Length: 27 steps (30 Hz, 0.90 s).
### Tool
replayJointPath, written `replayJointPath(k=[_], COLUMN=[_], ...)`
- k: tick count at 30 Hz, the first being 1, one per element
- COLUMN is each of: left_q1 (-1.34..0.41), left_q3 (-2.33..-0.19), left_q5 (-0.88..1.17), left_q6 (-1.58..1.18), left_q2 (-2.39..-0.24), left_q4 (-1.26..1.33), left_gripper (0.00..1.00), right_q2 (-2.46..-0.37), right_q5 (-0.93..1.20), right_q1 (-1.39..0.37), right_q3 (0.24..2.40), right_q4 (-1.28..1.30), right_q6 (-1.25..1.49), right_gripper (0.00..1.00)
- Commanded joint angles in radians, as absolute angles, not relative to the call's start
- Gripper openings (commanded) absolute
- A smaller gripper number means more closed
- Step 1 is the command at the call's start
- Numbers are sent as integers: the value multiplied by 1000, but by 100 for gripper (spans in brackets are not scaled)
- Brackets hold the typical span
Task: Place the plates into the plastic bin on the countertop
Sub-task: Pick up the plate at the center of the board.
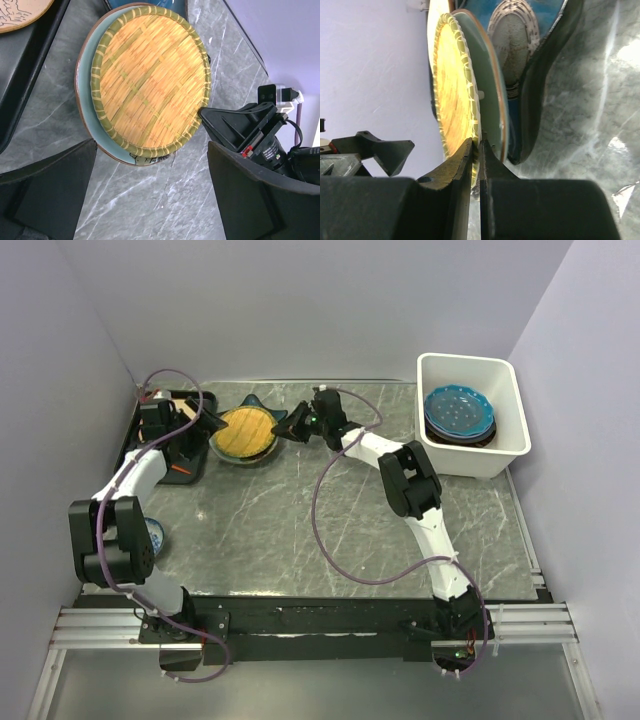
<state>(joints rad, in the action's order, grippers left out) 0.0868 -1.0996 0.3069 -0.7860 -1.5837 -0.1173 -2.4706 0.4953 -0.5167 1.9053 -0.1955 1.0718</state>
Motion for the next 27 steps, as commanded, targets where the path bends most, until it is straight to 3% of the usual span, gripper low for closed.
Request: replayJointPath(k=[1, 27], left_q1=[91, 92], left_q3=[-1091, -1028], left_q5=[293, 293], left_q6=[-762, -756], left_q2=[-1522, -1405], left_q4=[-100, -61], left_gripper=[98, 99], right_q2=[-2359, -2091], right_q5=[517, 485], right_q1=[-512, -466], right_q3=[1896, 1729], right_q4=[-298, -270], right_q6=[1086, 988], right_gripper=[2, 2])
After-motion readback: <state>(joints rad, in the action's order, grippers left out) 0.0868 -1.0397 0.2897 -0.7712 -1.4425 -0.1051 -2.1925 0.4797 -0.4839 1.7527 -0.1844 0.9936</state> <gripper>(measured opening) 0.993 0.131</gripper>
